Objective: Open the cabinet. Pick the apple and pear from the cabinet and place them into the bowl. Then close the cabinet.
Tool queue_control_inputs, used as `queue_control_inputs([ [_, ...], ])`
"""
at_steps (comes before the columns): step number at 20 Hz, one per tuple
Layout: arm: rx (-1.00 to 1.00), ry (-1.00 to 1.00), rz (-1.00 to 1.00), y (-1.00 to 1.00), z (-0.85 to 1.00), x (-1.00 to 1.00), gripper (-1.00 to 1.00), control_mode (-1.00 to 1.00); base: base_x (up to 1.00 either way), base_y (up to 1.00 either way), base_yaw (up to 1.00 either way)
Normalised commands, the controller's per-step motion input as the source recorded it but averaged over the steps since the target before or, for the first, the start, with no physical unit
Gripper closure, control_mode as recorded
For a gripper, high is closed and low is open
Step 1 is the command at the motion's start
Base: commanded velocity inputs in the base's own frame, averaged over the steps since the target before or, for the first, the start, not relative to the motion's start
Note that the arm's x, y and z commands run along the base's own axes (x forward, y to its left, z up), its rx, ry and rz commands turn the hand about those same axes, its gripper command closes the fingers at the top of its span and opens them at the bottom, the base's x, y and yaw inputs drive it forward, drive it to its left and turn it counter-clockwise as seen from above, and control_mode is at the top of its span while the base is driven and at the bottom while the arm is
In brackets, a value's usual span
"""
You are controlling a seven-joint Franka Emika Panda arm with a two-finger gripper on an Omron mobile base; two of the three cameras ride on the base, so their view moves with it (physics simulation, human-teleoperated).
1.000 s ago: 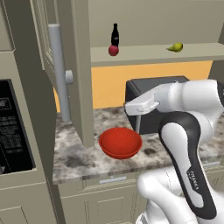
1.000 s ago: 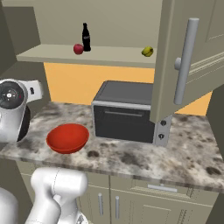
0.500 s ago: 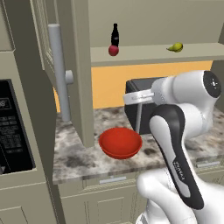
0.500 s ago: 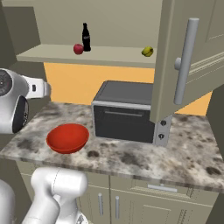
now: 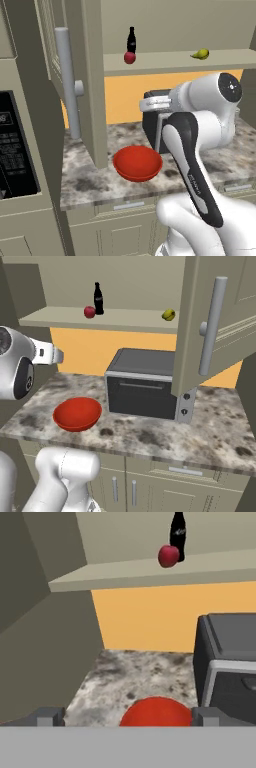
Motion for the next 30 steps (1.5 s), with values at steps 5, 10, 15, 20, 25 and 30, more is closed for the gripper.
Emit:
queue_control_inputs([
  [5,0.01,0.03,-0.07,-0.11,0.0,0.17,-1.0,-1.0,0.0,0.0,0.0],
  [10,0.0,0.0,-0.06,-0.02,0.03,0.13,-1.0,-1.0,0.0,0.0,0.0],
  [15,0.0,0.0,-0.03,-0.01,0.14,0.26,-1.0,-1.0,0.0,0.0,0.0],
  [20,0.0,0.02,-0.01,-0.04,0.2,0.32,-1.0,-1.0,0.0,0.0,0.0],
  [25,0.0,0.02,-0.02,-0.02,0.17,0.28,-1.0,-1.0,0.0,0.0,0.0],
  [30,-0.01,0.0,-0.05,0.0,0.05,0.25,-1.0,-1.0,0.0,0.0,0.0],
])
